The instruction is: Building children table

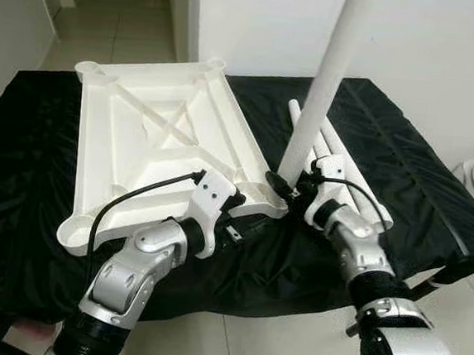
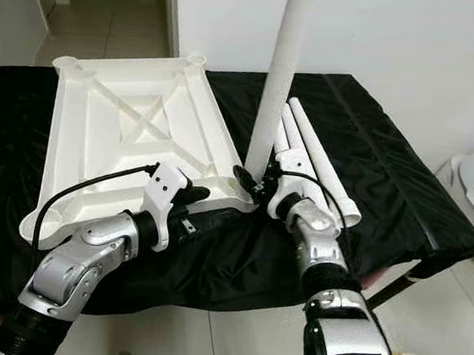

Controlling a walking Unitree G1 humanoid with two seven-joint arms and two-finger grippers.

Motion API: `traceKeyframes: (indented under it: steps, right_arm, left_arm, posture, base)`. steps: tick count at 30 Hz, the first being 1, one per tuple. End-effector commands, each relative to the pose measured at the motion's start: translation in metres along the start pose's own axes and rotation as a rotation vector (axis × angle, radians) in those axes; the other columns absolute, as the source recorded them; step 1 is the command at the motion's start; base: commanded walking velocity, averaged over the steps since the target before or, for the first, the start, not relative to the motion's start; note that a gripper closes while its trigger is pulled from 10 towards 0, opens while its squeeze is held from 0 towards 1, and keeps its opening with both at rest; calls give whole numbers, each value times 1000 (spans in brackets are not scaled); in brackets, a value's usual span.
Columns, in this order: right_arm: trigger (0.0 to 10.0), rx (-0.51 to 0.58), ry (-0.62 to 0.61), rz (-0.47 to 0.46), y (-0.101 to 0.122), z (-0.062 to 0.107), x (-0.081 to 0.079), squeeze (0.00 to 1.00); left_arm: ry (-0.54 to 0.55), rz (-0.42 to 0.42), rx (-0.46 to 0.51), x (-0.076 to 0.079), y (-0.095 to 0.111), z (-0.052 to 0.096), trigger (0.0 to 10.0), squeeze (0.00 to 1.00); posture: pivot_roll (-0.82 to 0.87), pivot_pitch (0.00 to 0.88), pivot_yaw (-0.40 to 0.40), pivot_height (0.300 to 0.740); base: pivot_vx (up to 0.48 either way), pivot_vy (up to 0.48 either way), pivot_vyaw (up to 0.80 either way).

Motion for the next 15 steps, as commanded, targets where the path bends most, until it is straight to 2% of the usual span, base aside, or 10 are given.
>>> traceKeyframes:
  steps: [1, 6, 8, 10, 11, 14, 15]
  right_arm:
    - [10000, -3, -89, -28, -8, 1, 5, 0]
    - [10000, 35, -186, -53, -7, -3, 2, 0]
    - [10000, 76, -302, -63, -2, -3, 10, 0]
    - [10000, 93, -344, -64, 1, -3, 13, 0]
    - [10000, 118, -412, -76, 3, -2, 16, 0]
    - [10000, 124, -434, -80, 4, -2, 16, 0]
    - [10000, 137, -477, -75, 5, -1, 17, 0]
  left_arm:
    - [26, -3, -19, -4, -3, -1, 10000, 0]
    - [23, -7, -19, -5, -2, -2, 10000, 0]
    - [17, -9, -18, -4, -2, -3, 10000, 0]
    - [15, -9, -17, -3, -1, -3, 10000, 0]
    - [11, -10, -14, -2, 0, -5, 10000, 0]
    - [11, -9, -12, -2, 0, -5, 10000, 0]
    - [10, -7, -9, -2, 1, -6, 10000, 0]
  posture:
    - [-46, 14, -5, 740]
    - [-50, 14, 3, 740]
    - [-56, 16, 4, 740]
    - [-56, 16, 4, 740]
    - [-57, 17, 3, 740]
    - [-58, 18, 0, 740]
    - [-60, 18, 0, 740]
  base:
    - [0, 0, 0]
    - [0, 0, 0]
    - [0, 0, 0]
    - [0, 0, 0]
    - [0, 0, 0]
    - [0, 0, 0]
    - [0, 0, 0]
Point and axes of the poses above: a point about 5 cm out from each wrist's last joint towards the gripper, its own z axis pointing back from the gripper into the wrist, its own y axis along the axis of the wrist's last joint, x = y × z, the point moved 5 cm from there along -z, pointing out of the wrist towards the gripper, and after that the axes turned 15 degrees about -z, right-handed, at the moved point
